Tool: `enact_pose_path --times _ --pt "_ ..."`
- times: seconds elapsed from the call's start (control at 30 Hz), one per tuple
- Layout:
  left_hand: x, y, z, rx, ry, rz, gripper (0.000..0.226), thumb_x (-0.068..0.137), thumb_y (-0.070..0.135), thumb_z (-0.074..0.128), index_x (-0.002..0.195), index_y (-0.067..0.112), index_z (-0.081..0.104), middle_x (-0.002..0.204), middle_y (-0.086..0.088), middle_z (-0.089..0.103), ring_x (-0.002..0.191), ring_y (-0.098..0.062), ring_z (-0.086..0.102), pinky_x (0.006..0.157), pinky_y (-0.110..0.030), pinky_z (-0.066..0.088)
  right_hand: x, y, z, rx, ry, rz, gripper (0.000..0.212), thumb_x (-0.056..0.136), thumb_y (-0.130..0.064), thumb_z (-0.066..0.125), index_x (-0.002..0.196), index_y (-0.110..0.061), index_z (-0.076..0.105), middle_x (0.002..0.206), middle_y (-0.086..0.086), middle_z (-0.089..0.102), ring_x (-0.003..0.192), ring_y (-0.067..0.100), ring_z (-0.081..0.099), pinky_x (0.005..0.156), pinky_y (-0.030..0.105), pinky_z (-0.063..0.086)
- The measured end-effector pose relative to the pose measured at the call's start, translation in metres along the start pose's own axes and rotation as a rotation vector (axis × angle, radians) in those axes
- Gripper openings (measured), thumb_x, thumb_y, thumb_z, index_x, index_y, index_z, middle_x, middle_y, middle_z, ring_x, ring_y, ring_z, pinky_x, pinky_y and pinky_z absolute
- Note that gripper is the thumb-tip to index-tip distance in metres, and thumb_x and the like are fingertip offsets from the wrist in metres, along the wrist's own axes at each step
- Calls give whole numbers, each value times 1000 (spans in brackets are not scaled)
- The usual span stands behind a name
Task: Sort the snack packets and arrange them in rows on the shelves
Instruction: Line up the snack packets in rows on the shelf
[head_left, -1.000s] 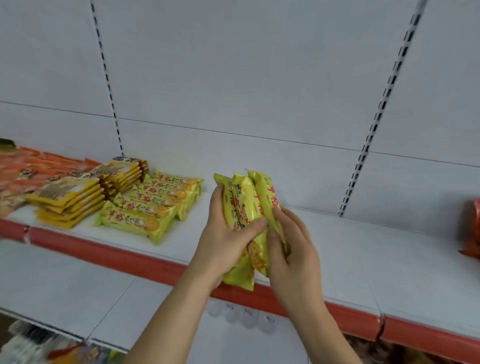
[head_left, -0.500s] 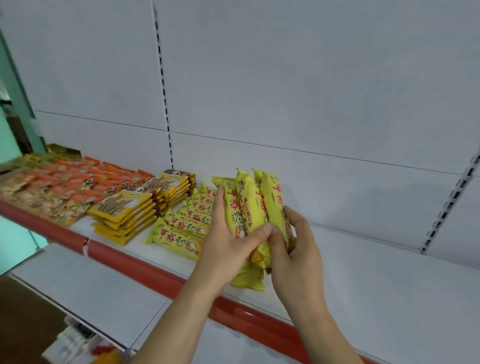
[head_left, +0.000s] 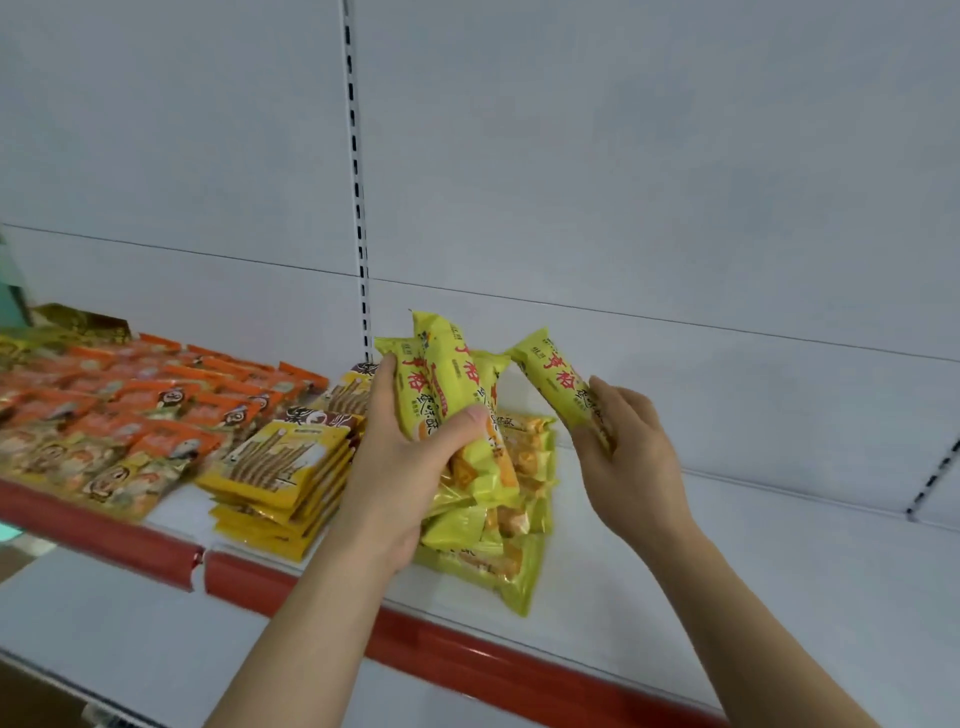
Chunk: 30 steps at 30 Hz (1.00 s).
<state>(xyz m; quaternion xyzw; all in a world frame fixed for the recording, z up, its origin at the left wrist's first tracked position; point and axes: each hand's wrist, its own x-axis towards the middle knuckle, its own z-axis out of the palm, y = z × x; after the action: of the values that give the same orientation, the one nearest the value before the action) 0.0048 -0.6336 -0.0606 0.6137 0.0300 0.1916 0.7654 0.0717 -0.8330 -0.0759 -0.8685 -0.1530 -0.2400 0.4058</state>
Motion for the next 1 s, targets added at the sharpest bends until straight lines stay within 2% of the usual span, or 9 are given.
enact_pose_path --times 0.1,0.2,0.27,0.43,0.53,0.67,0.8,0.9,1.0 --pt "16 10 -25 -27 -52 -28 112 61 30 96 151 55 34 130 11 70 117 -23 70 100 -58 54 19 -2 23 -157 -47 -102 46 96 -11 59 142 -17 55 135 1 56 111 24 59 95 33 46" --pt "26 13 -39 -61 -95 -67 121 52 33 100 152 53 35 130 8 71 112 -24 73 97 -57 57 38 1 45 -337 -120 -215 43 93 -10 62 135 -17 62 130 2 64 118 32 57 103 51 44" --pt "29 14 -45 -70 -122 -79 122 47 38 100 151 52 37 131 7 71 112 -24 73 97 -57 56 49 2 57 -413 -163 -244 42 92 -12 63 132 -22 64 129 -2 65 123 30 54 107 50 39" --pt "33 14 -48 -60 -165 -46 112 58 29 91 155 41 36 127 9 72 112 -19 73 99 -52 57 71 7 77 -555 -282 -220 43 93 -22 59 135 -33 60 131 -14 63 133 20 44 110 42 30" --pt "40 15 -49 -71 -162 -48 113 59 28 89 156 42 34 125 11 73 110 -16 74 97 -49 59 74 11 85 -595 -259 -226 42 95 -20 58 136 -30 61 132 -9 64 131 25 45 103 43 35" --pt "42 14 -47 -32 -164 -46 115 55 34 91 155 44 36 123 14 73 110 -15 73 97 -51 58 80 15 96 -690 -153 -241 42 92 -15 62 131 -30 65 121 5 64 117 34 52 92 45 45" --pt "46 11 -42 -22 -156 -57 120 55 35 97 156 46 34 128 16 71 115 -12 71 100 -50 56 84 13 96 -759 -227 -230 45 98 -28 53 142 -35 52 132 3 53 125 30 45 101 42 40" --pt "45 9 -38 -25 -158 -56 120 55 36 95 156 48 31 126 22 69 116 -8 69 104 -48 54 77 3 87 -606 -179 -174 44 99 -30 54 143 -27 52 134 3 54 127 29 46 103 42 42" --pt "45 8 -34 -19 -160 -47 121 54 39 92 156 51 28 126 25 68 116 -5 68 107 -47 53 59 -27 70 -135 21 22 30 100 -27 57 127 -20 67 116 -3 68 111 16 61 95 32 49"
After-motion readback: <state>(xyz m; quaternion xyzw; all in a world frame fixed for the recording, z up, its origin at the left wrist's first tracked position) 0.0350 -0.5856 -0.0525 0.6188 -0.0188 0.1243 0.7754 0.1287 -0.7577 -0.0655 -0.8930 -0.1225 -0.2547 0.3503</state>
